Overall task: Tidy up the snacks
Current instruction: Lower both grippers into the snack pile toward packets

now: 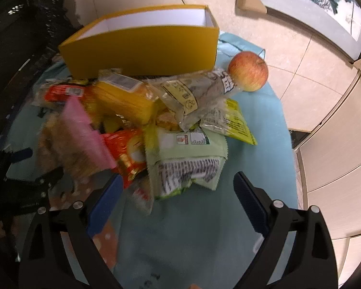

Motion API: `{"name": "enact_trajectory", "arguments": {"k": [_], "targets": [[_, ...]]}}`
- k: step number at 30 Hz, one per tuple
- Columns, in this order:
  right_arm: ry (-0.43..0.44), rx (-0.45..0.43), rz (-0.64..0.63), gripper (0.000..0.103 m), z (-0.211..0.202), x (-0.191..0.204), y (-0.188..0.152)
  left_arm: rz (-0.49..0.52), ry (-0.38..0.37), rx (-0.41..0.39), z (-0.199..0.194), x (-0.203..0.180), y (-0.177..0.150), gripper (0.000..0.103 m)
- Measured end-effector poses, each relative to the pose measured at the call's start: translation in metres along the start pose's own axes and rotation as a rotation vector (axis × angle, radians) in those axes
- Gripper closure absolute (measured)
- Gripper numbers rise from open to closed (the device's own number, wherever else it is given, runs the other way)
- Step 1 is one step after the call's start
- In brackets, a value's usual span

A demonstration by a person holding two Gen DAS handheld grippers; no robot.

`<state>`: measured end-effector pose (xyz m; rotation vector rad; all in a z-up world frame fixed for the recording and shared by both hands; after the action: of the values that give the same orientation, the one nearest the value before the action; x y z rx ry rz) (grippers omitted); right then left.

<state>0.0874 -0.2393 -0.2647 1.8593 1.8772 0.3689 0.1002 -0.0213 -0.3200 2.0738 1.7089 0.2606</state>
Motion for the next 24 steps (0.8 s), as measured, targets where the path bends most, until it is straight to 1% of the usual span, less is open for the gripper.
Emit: {"name": "enact_trajectory", "arguments": {"k": [2,3,4,6,8,9,10,11,12,13,14,15,17,18,19,22,24], "targets": [[0.005,0.013,0.002,0.009,0.014,0.003,0.005,-0.041,-0.025,0.028,0.011,0.004,-0.004,0.002],[0.006,0.017,0.004,0.009,0.021,0.004,0.007,-0.051,-0.031,0.021,0.014,0.006,-0.007,0.002],[0.008,0.017,0.008,0.009,0.028,0.005,0.010,-0.045,-0.043,-0.006,0.012,0.005,-0.008,0.002],[0.019,0.017,0.012,0.009,0.037,0.006,0.014,-0.036,-0.051,-0.011,0.012,0.004,-0.010,0.002],[0.022,0.018,-0.012,0.009,0.046,0.009,0.016,-0.023,-0.063,-0.013,0.011,0.003,-0.013,0.002],[0.029,0.026,-0.024,0.010,0.048,0.011,0.016,-0.033,-0.070,-0.025,0.008,0.005,-0.013,0.008],[0.051,0.027,-0.025,0.020,0.049,0.012,0.016,-0.050,-0.080,-0.037,0.006,0.010,-0.012,0.017],[0.068,0.027,-0.030,0.032,0.048,0.011,0.017,-0.068,-0.096,-0.049,0.002,0.016,-0.011,0.022],[0.071,0.031,-0.040,0.044,0.047,0.010,0.018,-0.080,-0.111,-0.053,-0.001,0.020,-0.012,0.031],[0.071,0.039,-0.043,0.059,0.046,0.007,0.018,-0.088,-0.127,-0.060,-0.004,0.024,-0.012,0.047],[0.085,0.045,-0.033,0.062,0.045,0.005,0.018,-0.088,-0.163,-0.066,-0.008,0.026,-0.011,0.060],[0.105,0.055,-0.018,0.063,0.043,0.002,0.017,-0.086,-0.186,-0.065,-0.012,0.025,-0.012,0.063],[0.116,0.059,-0.004,0.066,0.039,-0.002,0.014,-0.072,-0.195,-0.066,-0.016,0.023,-0.013,0.067],[0.122,0.058,0.001,0.067,0.035,-0.003,0.012,-0.065,-0.212,-0.068,-0.019,0.020,-0.014,0.071],[0.132,0.056,0.003,0.070,0.030,-0.003,0.010,-0.066,-0.220,-0.073,-0.022,0.017,-0.014,0.072],[0.168,0.037,0.005,0.072,0.011,-0.001,0.005,-0.070,-0.249,-0.087,-0.033,0.012,-0.014,0.072],[0.188,0.025,-0.002,0.073,0.000,0.001,0.001,-0.060,-0.253,-0.097,-0.040,0.009,-0.012,0.072]]}}
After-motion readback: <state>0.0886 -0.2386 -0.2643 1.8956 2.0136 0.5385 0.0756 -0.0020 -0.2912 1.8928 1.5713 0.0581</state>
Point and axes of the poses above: each gripper's, at about its wrist camera, not at the fingertips, and z roughly the way its jaws point, x to its left, y to its top, the point moved 7 cm from there along z, roughly the way its jaws point, and after that the axes turned 11 degrees about -y, right-handed, at the moved point
